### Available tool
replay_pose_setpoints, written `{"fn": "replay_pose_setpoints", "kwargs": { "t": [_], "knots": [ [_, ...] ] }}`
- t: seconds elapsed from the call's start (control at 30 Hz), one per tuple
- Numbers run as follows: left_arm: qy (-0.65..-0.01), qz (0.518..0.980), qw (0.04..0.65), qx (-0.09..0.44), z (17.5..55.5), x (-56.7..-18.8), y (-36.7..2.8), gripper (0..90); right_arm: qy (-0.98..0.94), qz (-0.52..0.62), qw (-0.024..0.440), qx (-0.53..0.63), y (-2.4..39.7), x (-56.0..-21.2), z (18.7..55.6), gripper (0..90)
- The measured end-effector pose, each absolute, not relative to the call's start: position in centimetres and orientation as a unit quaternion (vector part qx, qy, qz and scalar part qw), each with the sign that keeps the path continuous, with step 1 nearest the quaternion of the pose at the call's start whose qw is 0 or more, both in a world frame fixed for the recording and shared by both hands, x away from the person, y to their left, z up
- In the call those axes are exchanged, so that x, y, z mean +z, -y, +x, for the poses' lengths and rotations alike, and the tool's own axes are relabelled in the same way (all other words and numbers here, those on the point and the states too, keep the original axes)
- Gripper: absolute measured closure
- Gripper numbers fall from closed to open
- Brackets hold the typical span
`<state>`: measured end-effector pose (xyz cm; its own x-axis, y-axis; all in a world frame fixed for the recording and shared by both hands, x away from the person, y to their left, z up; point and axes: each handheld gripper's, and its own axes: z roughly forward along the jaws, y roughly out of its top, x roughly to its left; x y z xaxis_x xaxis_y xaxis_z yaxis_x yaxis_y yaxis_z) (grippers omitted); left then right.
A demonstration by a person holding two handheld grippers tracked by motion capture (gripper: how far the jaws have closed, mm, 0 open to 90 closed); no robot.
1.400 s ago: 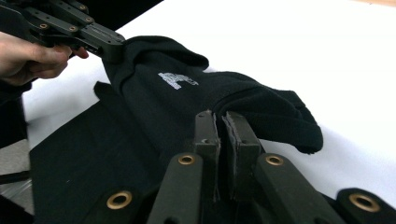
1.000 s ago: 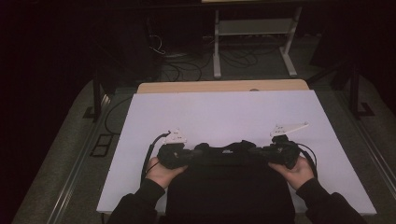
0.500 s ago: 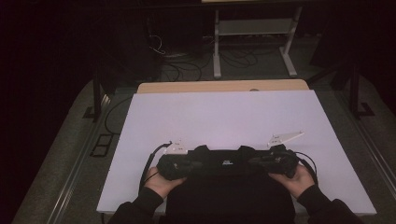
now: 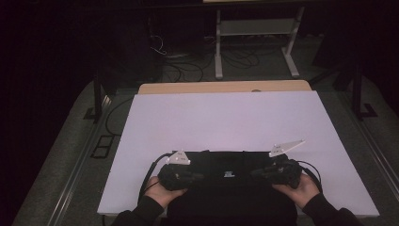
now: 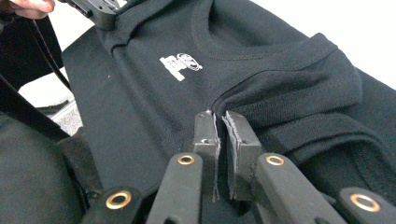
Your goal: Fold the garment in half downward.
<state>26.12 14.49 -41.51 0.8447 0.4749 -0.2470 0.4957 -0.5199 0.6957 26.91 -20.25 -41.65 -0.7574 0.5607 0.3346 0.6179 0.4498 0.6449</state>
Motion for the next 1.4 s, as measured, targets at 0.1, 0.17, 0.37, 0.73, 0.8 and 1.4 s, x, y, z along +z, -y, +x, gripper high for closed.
{"fn": "replay_pose_setpoints", "kwargs": {
  "t": [0.1, 0.17, 0.37, 0.73, 0.8, 1.4],
  "knots": [
    [-0.280, 0.872, 0.401, -0.017, 25.7, -41.7, -14.5, 86.3, 0.849, -0.349, 0.040, -0.394, 20.4, -41.7, 26.7, 82.5],
    [-0.280, 0.873, 0.399, -0.021, 25.4, -41.8, -14.6, 86.3, 0.849, -0.350, 0.046, -0.393, 20.4, -41.8, 26.4, 82.5],
    [-0.281, 0.872, 0.401, -0.028, 24.8, -41.7, -14.9, 86.2, 0.855, -0.343, 0.058, -0.386, 20.2, -41.9, 25.6, 82.4],
    [-0.281, 0.879, 0.383, -0.049, 23.7, -42.2, -14.8, 86.1, 0.859, -0.341, 0.078, -0.374, 20.2, -42.2, 24.7, 82.1],
    [-0.279, 0.878, 0.386, -0.050, 23.5, -42.1, -14.7, 85.9, 0.860, -0.339, 0.078, -0.373, 20.2, -42.3, 24.5, 82.0],
    [-0.285, 0.878, 0.380, -0.058, 22.7, -42.2, -14.9, 85.2, 0.863, -0.338, 0.086, -0.365, 20.0, -42.4, 23.1, 81.2]
  ]
}}
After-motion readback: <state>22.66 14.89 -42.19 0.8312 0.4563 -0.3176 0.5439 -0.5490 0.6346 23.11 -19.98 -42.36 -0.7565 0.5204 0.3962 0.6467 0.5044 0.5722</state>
